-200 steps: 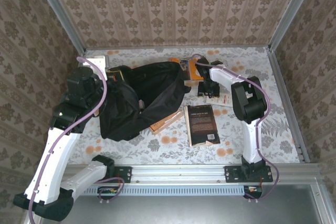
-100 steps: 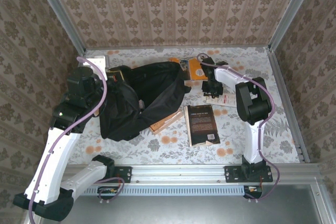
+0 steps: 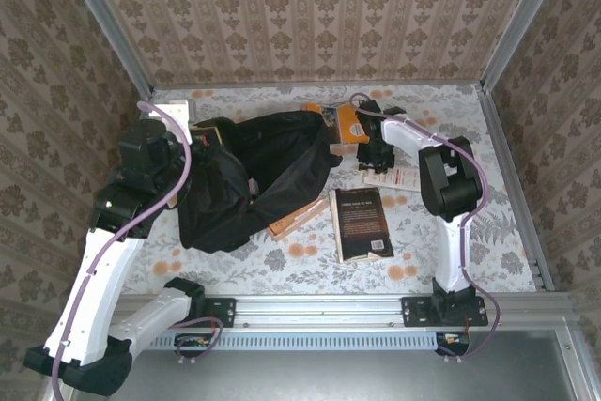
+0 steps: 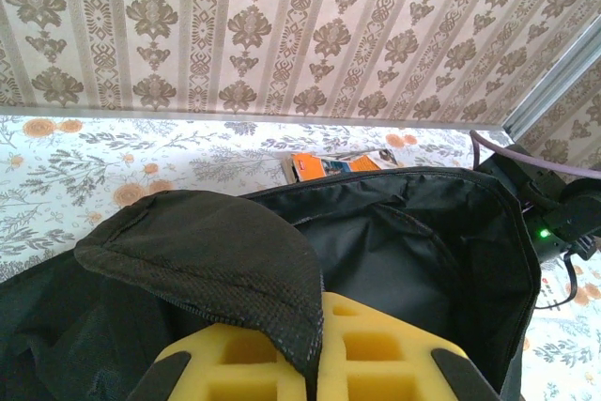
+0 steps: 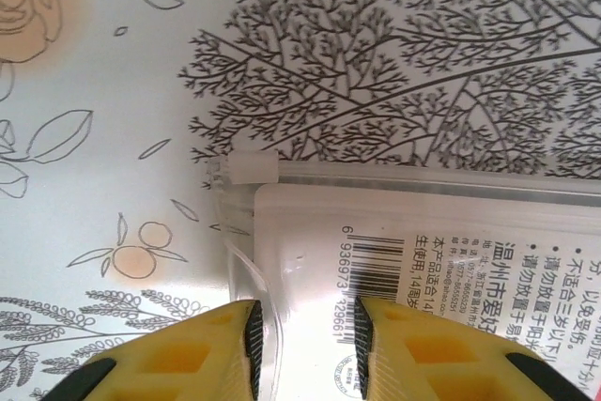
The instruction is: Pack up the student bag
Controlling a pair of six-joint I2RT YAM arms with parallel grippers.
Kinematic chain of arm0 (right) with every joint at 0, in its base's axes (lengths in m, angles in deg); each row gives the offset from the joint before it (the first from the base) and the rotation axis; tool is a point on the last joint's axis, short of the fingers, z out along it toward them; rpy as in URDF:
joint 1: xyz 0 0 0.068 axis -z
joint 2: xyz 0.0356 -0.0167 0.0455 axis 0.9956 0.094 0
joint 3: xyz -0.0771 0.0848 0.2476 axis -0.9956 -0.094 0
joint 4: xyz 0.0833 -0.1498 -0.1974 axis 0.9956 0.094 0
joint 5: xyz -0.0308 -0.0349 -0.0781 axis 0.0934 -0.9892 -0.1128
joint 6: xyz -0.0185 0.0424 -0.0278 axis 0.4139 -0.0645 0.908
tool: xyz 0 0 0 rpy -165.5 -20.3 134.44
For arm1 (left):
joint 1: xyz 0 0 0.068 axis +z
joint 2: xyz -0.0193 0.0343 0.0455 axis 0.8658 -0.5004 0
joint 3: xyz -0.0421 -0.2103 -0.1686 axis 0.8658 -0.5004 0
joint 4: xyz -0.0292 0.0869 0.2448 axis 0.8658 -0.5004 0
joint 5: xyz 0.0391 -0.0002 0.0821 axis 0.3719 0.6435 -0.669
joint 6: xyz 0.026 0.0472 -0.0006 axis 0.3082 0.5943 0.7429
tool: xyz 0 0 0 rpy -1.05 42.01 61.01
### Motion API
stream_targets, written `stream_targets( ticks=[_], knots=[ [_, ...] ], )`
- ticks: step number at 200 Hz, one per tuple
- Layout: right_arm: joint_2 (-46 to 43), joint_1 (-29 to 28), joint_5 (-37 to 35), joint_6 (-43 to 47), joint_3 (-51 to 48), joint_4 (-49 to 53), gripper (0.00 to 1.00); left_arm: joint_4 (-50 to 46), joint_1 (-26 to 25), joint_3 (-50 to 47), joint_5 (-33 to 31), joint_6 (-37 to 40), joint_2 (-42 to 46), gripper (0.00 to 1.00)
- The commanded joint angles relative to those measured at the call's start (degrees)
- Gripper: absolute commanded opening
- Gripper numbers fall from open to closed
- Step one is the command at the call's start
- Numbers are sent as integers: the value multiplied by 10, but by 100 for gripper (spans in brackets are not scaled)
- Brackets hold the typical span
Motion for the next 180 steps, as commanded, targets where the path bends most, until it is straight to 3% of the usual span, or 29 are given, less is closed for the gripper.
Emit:
stream_targets(
  ticks=[1, 139, 180],
  knots=[
    [34, -14, 32, 3, 12, 17, 34, 25, 5, 4, 2, 0, 16, 0],
    [71, -50, -4, 35, 110, 106, 36, 27, 5, -2, 10, 0, 26, 0],
    [80, -57, -22, 38, 123, 120, 31, 28, 5, -3, 10, 0, 29, 0]
  ],
)
